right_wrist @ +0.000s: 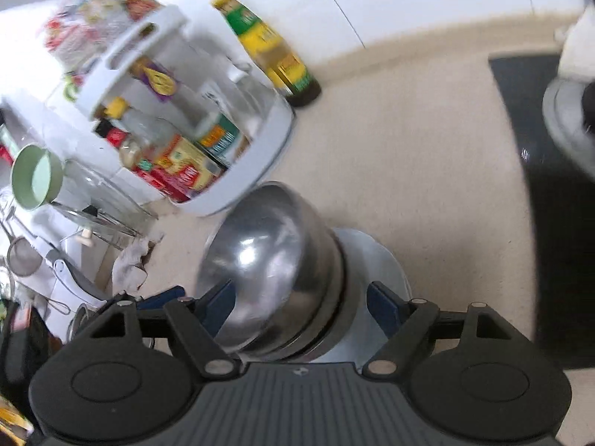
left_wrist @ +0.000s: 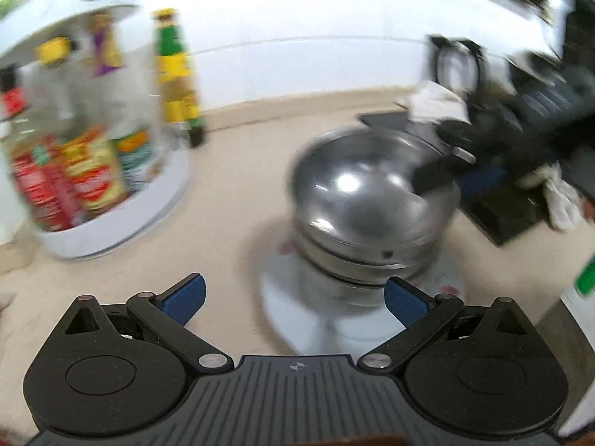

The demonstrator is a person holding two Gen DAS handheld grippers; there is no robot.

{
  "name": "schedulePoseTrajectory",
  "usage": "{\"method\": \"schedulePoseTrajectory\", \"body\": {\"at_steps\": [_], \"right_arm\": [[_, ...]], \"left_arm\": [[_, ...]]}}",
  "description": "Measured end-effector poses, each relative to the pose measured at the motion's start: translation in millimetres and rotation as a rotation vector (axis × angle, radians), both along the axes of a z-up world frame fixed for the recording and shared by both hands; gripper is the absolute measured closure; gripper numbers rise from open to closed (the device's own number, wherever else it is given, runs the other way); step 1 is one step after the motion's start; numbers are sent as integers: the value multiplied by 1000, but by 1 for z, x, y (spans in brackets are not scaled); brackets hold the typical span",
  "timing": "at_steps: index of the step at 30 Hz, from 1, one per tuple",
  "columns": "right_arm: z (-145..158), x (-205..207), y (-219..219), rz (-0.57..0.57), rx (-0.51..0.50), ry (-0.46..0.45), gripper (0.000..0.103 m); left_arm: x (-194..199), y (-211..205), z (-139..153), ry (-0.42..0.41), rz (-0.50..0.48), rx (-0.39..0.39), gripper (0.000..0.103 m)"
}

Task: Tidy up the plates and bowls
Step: 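Carry the bowl stack and lower it onto the stacked plates, then open both tools and withdraw them from the bowl stack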

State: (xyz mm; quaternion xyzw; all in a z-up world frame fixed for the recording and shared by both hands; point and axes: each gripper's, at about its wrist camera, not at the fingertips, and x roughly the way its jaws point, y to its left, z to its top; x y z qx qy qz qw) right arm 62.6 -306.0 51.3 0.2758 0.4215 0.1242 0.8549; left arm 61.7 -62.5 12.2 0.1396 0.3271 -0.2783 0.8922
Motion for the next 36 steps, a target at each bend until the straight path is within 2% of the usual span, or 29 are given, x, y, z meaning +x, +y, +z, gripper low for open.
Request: {"method": "schedulePoseTrajectory", "body": {"at_steps": [5, 10, 16, 21, 36], "right_arm": [[22, -28, 29, -13, -70, -92, 27], [41, -41, 54, -23, -151, -187, 25], [50, -52, 70, -19, -170, -213, 25], [54, -60, 72, -41, -206, -226, 25], [57, -70, 67, -65, -254, -227, 25]], "left_arm": [[-7, 14, 26, -121, 136, 1, 0], [-12, 15, 37, -169, 197, 2, 0], [-15, 19, 45, -134, 201, -91, 0], [-26, 12, 46, -146, 202, -99, 0], [-31, 6, 46, -111, 234, -106, 0]]}}
